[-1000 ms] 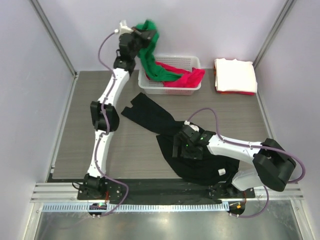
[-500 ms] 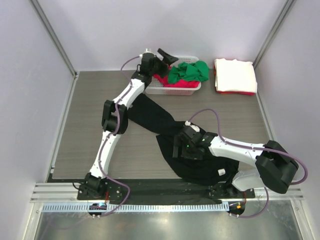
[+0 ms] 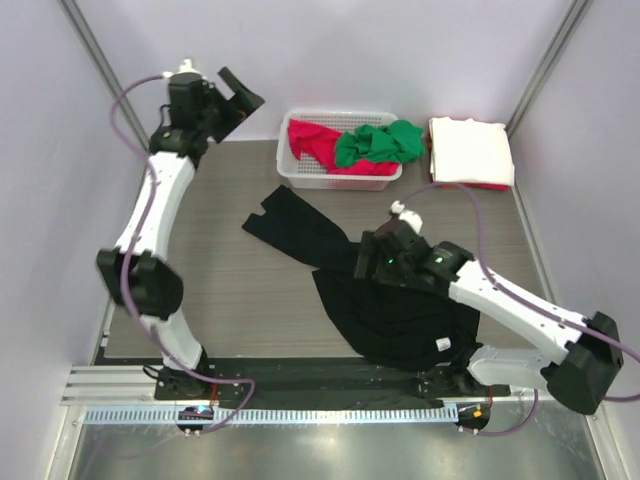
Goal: Fold and stack the t-shirts
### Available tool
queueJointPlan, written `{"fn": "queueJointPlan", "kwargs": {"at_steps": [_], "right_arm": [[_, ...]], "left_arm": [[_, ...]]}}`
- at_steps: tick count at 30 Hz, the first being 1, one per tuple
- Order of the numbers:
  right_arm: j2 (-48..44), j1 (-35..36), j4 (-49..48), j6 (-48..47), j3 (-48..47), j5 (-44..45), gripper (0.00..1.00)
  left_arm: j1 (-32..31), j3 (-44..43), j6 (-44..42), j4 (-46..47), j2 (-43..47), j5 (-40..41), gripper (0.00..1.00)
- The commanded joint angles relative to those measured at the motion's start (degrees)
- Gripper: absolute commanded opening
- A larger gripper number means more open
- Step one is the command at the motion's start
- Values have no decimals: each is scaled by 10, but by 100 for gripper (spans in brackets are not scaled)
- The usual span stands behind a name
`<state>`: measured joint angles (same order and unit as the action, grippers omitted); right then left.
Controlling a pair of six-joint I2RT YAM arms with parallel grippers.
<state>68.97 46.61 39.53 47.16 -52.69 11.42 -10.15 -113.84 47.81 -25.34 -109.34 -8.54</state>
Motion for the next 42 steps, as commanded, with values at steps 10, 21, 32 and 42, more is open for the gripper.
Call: {"fn": "queueJointPlan", "kwargs": {"at_steps": [10,21,32,42], "right_arm": [[-11,-214,74,-73,-9,-1,100],[68,-234,-3,-67,46,-55,100],[207,-276,-44,-120,-2,-44,100],[425,-296,2,-229,-297,36,100]], "left_arm": [[12,400,-74,31,132,4,100],[11,435,-33,75,41,-20,94],[16,450,2,84,61,-2,0],[56,586,-4,-115,453,133,0]]}}
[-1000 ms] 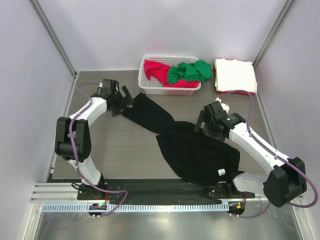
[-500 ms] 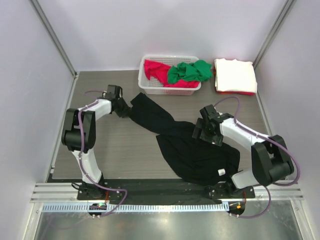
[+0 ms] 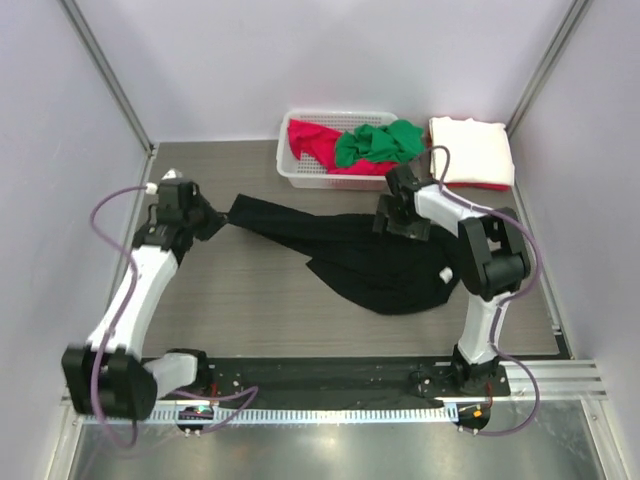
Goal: Fold and stack the t-shirts
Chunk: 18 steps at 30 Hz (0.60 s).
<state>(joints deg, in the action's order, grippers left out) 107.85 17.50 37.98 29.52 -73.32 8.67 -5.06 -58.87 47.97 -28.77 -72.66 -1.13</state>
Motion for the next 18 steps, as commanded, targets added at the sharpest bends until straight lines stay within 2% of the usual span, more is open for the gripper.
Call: {"fn": "queueJointPlan", "kwargs": {"at_steps": [1,5,6,8,9,11,12,14,15,18], "right_arm": [[37,-4,36,-53,-110,76,99],[-58,31,75,-48,-119,162,98],[-79,61,85,-44,-108,170,98],[-147,110,86,-36,-89,172,98],[-166,165,82,-22,-67,161,98],[-196,212,46,-8,-28,115,98],[-200,258,28,10,-15,71,97],[-189,292,-23,28,12,43,95],[-179,309,-29,40,14,29,93],[-123,328,-33,48,-10,27,90]], "left_arm": [[6,50,-8,-94,106,60,0],[8,89,-28,-109,147,53,3],[8,89,-36,-110,145,53,3],[9,80,-45,-111,126,45,2],[11,61,-53,-113,119,43,1],[14,29,-63,-115,90,39,0],[16,-10,-65,-118,79,41,0],[21,-51,-73,-117,46,47,0],[29,-101,-74,-117,33,50,0],[66,-189,-73,-118,-32,23,0]]}}
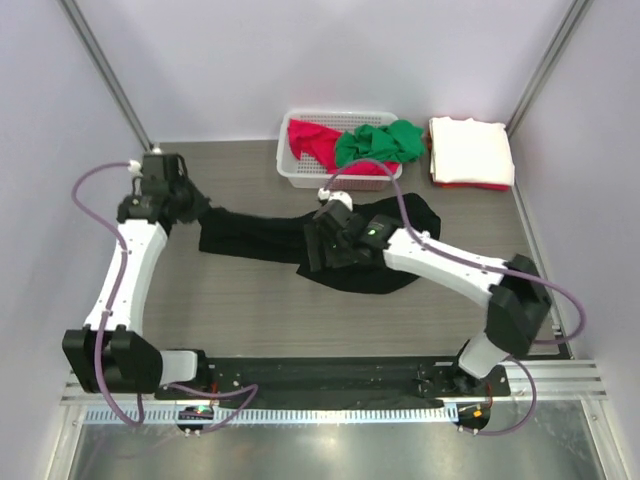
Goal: Fold and stack the t-shirts
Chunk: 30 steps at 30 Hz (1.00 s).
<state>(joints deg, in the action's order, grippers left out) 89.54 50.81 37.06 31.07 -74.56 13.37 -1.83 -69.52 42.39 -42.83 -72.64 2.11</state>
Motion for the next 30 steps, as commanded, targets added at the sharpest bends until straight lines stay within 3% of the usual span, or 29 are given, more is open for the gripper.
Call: {"fn": "queueJointPlan", "kwargs": {"at_steps": [1,5,6,7,8,10,12,16,24,30], "right_arm": [[73,3,-23,27,-6,-19,89],[135,7,-24,13,-57,-19,88],[157,8,-24,10,-65,-19,87],[171,10,-23,8,-74,-22,87],[181,11,-23,9,-89,-25,86],[207,17,-22,12,-102,-29,86],[220,30,-22,14,-122,-32,85],[252,57,-23,15,-155,-27,86],[319,77,-17,30,-202,-10,84],[353,77,-11,27,-220,44,76]], "left_arm": [[40,-146,-15,25,-52,-11,0],[60,-310,-35,7,-186,-18,6],[62,-343,-42,-23,-257,-37,17],[63,-392,-54,-40,-289,-66,60],[66,-416,-56,-59,-326,-81,74],[67,-435,-64,-108,-387,-112,88],[67,-392,-76,-93,-384,-112,91],[86,-261,-84,-24,-287,-90,96],[183,-95,-85,4,-161,-93,95],[210,47,-57,74,-70,-87,96]]}}
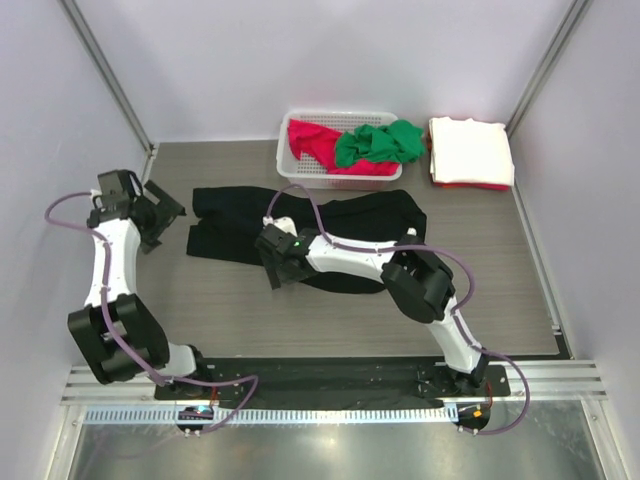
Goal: Fold and stack the t-shirts
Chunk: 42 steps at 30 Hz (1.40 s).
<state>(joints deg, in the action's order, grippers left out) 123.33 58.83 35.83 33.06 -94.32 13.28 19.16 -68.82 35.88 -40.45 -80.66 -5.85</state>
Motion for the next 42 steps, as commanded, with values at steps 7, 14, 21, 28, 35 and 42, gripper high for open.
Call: {"fn": "queueJointPlan", "kwargs": {"at_steps": [7,14,21,28,35,42], "right_arm": [[48,4,22,9,-25,97,56],[79,16,44,6,-29,131,22],[-29,16,44,15,47,146,1],[-205,15,43,34,177,135,1],[-295,16,43,50,253,118,1],[-279,16,28,51,266,105,1]], "left_arm": [[29,96,30,83,-3,-31,93],[34,138,66,133,-26,-33,90],[34,145,124,188,-107,-32,70],[34,113,149,218,-162,-8,66],[29,21,142,223,-232,-28,51],[4,31,134,269,-263,-45,43]]}}
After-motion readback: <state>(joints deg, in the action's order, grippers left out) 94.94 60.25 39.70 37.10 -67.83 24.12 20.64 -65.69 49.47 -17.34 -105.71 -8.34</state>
